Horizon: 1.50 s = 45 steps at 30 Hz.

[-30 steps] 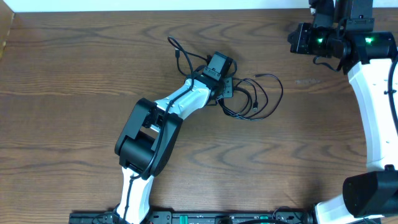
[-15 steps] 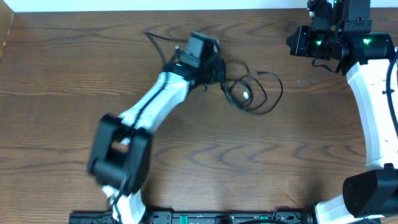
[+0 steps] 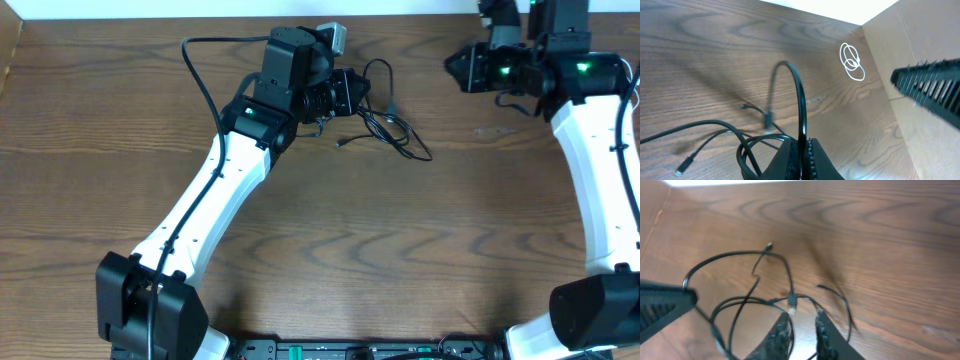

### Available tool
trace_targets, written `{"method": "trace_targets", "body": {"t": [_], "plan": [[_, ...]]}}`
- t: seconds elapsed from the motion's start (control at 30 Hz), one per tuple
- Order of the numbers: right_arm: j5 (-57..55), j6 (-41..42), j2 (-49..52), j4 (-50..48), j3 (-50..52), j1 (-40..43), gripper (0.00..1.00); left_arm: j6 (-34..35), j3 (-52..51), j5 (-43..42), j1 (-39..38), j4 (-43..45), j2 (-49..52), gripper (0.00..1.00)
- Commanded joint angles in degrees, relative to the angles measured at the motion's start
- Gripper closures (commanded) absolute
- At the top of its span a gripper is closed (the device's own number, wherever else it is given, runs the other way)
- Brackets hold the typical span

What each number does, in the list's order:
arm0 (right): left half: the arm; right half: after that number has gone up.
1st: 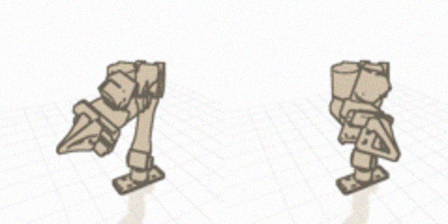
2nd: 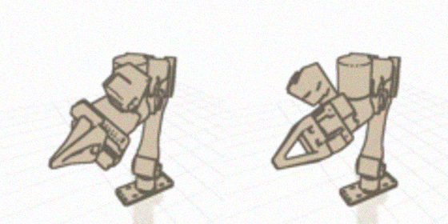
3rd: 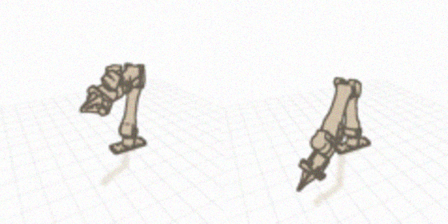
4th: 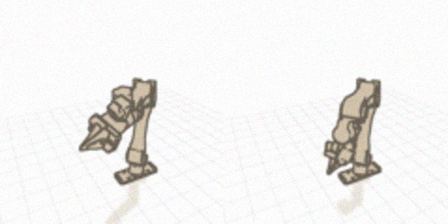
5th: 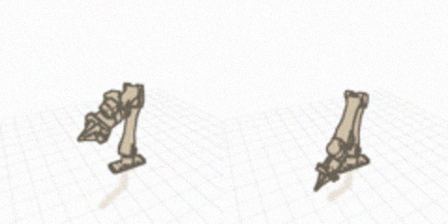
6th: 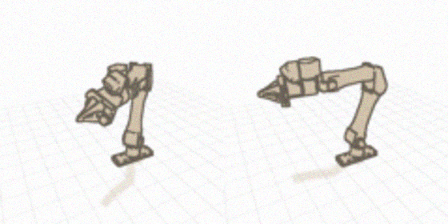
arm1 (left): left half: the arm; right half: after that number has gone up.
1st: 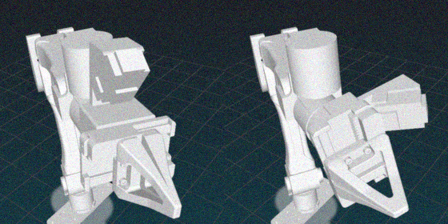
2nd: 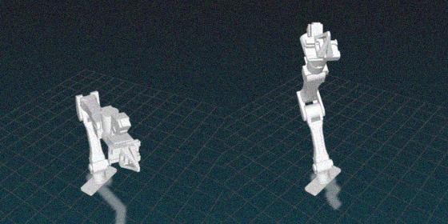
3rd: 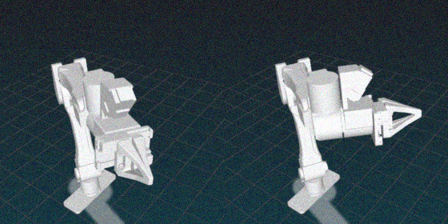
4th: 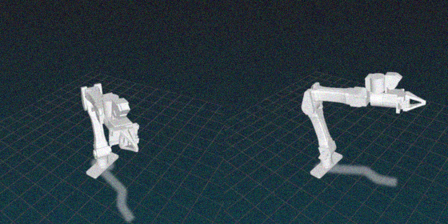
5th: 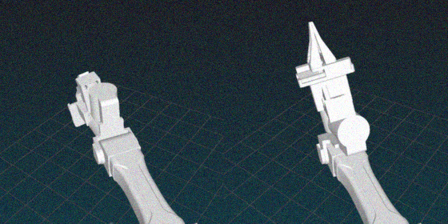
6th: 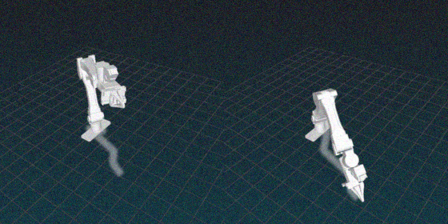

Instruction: Untangle cables

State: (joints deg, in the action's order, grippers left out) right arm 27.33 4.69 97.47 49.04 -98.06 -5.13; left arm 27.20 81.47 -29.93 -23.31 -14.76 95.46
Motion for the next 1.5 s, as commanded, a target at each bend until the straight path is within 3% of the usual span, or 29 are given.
{"method": "trace_targets", "body": {"t": [0.0, 0.17, 0.37, 0.57, 0.6, 0.67, 0.9, 1.07, 1.23, 1.47], "plan": [[4.8, -6.8, 1.6, 1.0, 0.3, -2.1, 0.8, 1.2, 1.3, -0.9, 0.6, 0.5, -1.1, 0.92], [6.5, -13.7, 3.2, 3.2, 0.3, -5.3, 0.74, 5.2, 1.3, -0.5, 3.3, 0.5, -1.1, 0.93], [6.5, -20.3, 4.9, 3.6, 0.3, -9.2, 0.68, 16.3, 1.3, -0.5, 8.0, 0.5, -1.1, 0.92], [6.8, -21.0, 6.5, 2.8, 0.3, -12.0, 0.6, 25.0, 1.3, -1.0, 9.7, 0.5, -1.1, 0.92], [6.8, -18.9, 6.9, 2.1, 0.3, -13.0, 0.52, 27.9, 1.3, -0.3, 9.9, 0.5, -1.1, 0.92], [6.8, -14.8, 7.0, 0.7, 0.3, -13.8, 0.46, 30.8, 1.3, 1.8, 10.1, 0.5, -1.1, 0.93], [5.5, 3.4, 7.1, -5.6, 0.3, -15.9, 0.39, 48.3, 1.3, 14.9, 10.4, -0.1, -1.1, 0.92], [-7.1, 21.7, 8.3, -6.3, 0.3, -18.5, 0.49, 59.5, 1.3, 16.5, 10.4, -0.1, -1.1, 0.92], [-7.5, 25.7, 10.1, -8.6, 0.3, -21.0, 0.57, 69.3, 1.3, 17.4, 10.4, -0.1, -1.1, 0.92], [-10.9, 28.6, 11.8, -12.6, 0.3, -23.2, 0.55, 69.8, 1.3, 17.7, 10.4, -0.2, -1.1, 0.92]]}}
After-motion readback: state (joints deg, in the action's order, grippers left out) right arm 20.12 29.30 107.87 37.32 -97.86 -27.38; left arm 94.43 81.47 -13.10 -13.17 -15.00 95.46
